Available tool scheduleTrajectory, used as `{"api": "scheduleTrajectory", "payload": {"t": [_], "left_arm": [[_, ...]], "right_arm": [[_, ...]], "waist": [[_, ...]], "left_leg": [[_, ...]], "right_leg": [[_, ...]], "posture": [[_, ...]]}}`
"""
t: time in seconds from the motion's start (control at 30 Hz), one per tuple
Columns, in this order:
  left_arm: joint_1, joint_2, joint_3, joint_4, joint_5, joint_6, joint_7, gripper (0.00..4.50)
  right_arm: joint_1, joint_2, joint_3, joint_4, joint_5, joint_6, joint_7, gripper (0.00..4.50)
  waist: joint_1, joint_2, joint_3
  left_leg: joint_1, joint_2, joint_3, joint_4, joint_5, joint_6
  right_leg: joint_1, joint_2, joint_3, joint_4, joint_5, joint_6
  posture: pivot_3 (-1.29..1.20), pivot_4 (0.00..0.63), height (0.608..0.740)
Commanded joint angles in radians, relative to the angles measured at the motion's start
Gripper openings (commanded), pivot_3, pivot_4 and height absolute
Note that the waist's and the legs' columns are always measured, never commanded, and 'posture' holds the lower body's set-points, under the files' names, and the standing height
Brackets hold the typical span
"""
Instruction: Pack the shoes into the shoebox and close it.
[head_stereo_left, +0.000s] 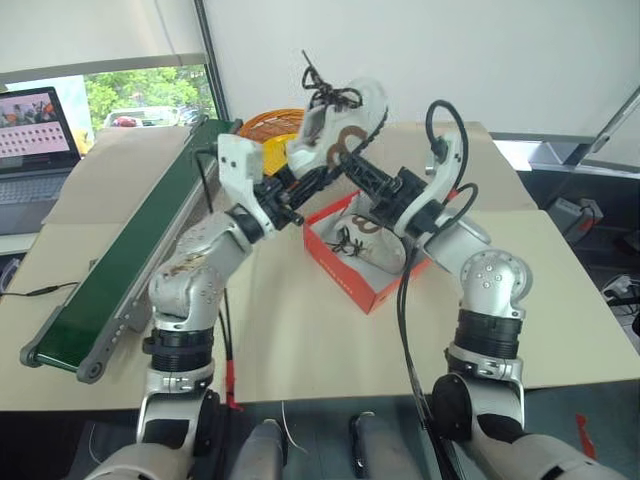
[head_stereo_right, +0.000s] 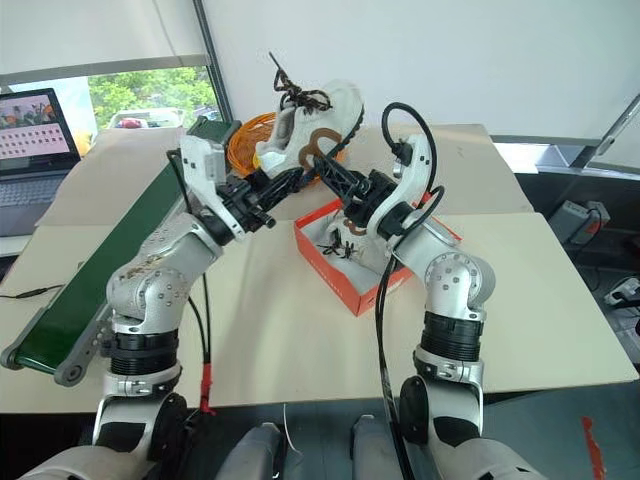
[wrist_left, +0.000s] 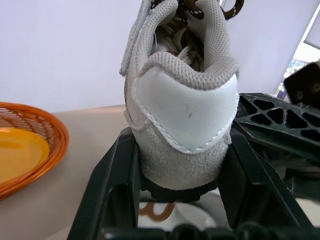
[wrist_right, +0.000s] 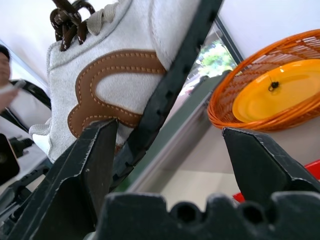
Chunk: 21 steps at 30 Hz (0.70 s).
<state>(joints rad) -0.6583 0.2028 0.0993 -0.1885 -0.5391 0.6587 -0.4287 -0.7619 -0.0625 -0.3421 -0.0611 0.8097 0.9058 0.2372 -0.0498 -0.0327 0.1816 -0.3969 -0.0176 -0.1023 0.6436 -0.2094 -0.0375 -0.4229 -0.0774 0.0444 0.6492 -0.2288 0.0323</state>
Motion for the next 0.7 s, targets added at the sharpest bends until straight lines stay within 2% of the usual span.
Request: {"api": "scheduleTrajectory", "payload": {"t": [0.03,0.4,0.7], "left_arm": [[-0.009,0.004,-0.039,-0.057,-0.023,-0.003,-0.037,1.66],[0.078,-0.004,-0.056,-0.064,-0.029,-0.003,-0.036,1.66],[0.074,-0.052,-0.078,-0.086,-0.042,0.002,-0.007,1.66]], "right_arm": [[-0.034,-0.01,-0.03,0.014,0.036,-0.038,-0.015,3.92],[-0.084,-0.05,-0.104,0.042,0.138,-0.046,-0.045,3.92],[-0.096,-0.052,-0.074,0.051,0.144,-0.053,-0.058,3.92]], "waist": [[-0.001,0.0,0.0],[0.005,0.0,0.0],[0.004,0.001,0.0]], "left_leg": [[0.0,0.0,0.0,0.0,0.0,0.0],[-0.001,0.0,0.0,0.0,0.0,0.0],[-0.001,0.0,0.001,0.0,0.0,0.0]], "right_leg": [[0.0,0.0,0.0,0.0,0.0,0.0],[0.0,0.0,0.0,-0.002,0.0,0.0],[0.0,0.0,0.0,-0.001,0.0,0.0]], "posture": [[0.0,0.15,0.74],[0.0,0.15,0.74],[0.0,0.15,0.74]]}}
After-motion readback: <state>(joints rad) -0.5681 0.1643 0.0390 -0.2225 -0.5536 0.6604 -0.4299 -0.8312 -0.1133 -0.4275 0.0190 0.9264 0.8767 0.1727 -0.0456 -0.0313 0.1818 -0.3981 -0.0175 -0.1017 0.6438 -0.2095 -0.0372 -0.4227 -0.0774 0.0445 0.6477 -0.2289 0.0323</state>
